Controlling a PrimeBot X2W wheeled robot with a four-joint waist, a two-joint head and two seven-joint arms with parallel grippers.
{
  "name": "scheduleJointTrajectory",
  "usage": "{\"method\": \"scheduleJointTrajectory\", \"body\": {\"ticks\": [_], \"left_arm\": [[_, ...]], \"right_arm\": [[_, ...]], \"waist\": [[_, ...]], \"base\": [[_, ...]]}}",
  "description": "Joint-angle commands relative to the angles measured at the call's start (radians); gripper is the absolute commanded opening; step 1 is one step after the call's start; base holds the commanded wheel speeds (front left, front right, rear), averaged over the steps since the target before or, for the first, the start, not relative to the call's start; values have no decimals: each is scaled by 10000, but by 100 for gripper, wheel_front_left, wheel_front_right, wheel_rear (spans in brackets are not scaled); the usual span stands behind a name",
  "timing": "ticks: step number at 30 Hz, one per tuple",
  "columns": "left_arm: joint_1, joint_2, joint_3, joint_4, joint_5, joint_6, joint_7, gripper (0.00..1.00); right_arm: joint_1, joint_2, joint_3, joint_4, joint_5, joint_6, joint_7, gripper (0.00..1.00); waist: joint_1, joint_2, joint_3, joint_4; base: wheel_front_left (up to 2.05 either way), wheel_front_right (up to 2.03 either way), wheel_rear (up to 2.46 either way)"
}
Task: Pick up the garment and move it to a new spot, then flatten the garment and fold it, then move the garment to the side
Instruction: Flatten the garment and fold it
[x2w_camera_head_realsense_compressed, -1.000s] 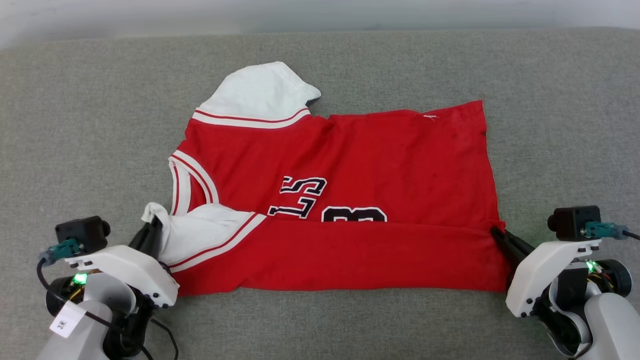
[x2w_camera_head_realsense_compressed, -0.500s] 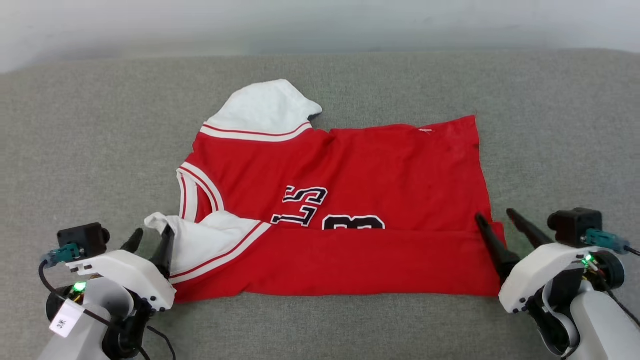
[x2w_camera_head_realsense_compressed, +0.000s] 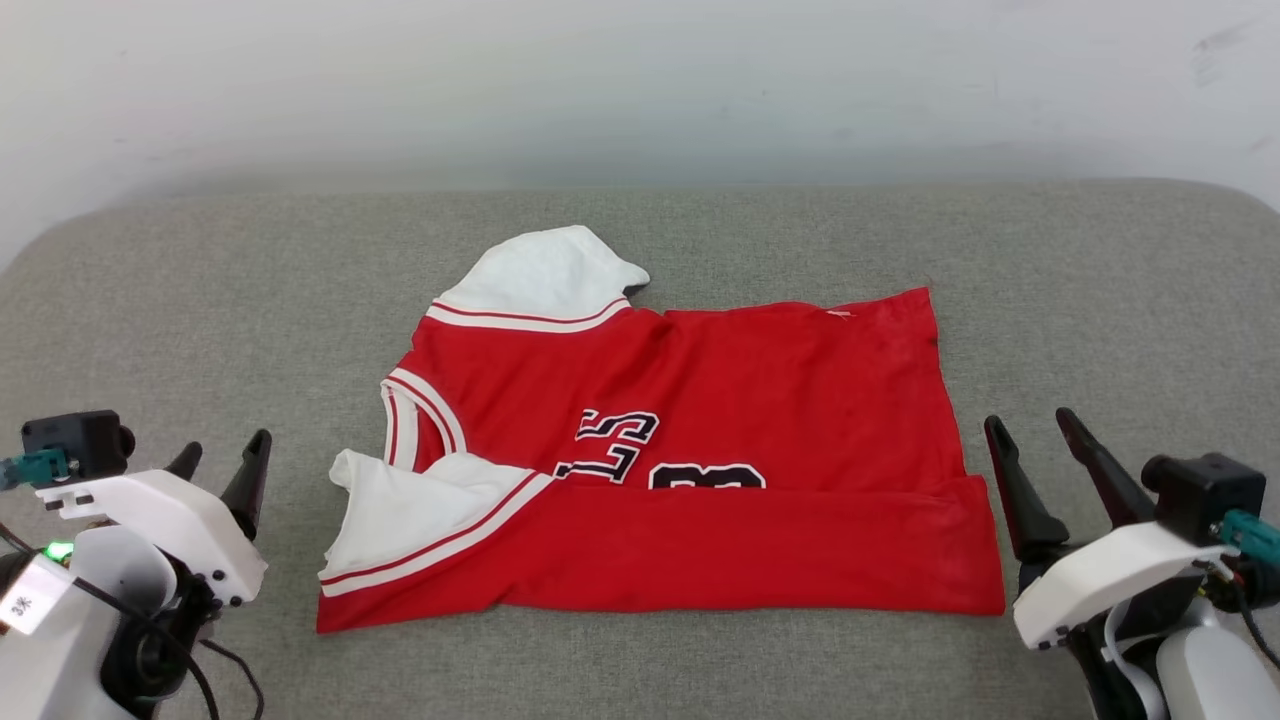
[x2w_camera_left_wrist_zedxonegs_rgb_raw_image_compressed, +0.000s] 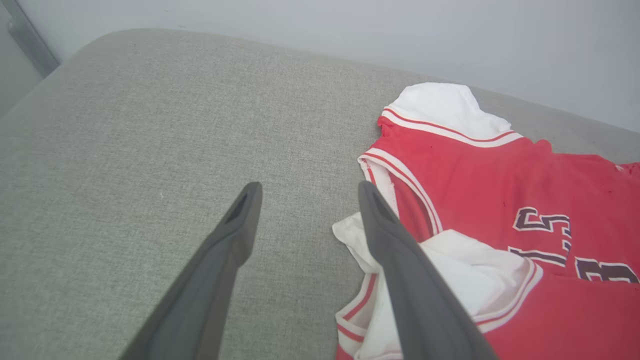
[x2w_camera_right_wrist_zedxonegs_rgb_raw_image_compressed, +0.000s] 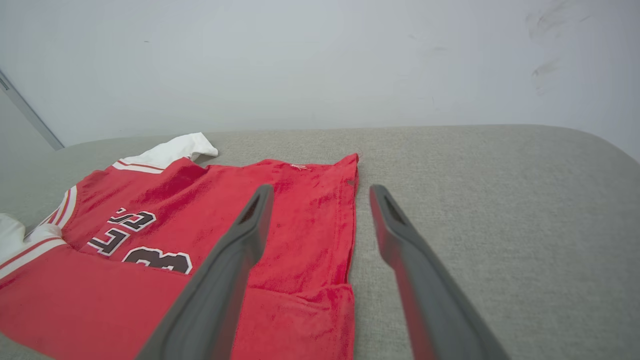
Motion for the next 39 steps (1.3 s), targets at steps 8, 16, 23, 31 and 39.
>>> {"method": "scheduleJointTrajectory", "body": {"ticks": [8,16,23,31,39], "left_arm": [[618,1093,-178,-1588,-1043,370,3197,100],[964,1224,-528,-2411,-1861,880,5200,100],[687,1043,-1042,-1908,-1775,972,5860,100],[683,438,-1591,-1114,-1914,593,6120,0],[493,670,-1379,-1459,-1658,442,5589,0]], "right_arm": [[1047,874,-544,-1565,-766,-8,586,100],[1185,1216,-662,-2226,-932,-8,925,100],[948,1312,-680,-2222,-855,-8,989,100],[859,1203,-1061,-1887,-673,-8,1157,100],[1079,584,-1105,-1504,261,-8,2995,100]], "waist": [[1,0,-36,-249],[1,0,329,-592],[1,0,838,-822],[1,0,1055,-956],[1,0,823,-819]], "base": [[0,0,0],[0,0,0],[0,0,0],[0,0,0],[0,0,0]]}}
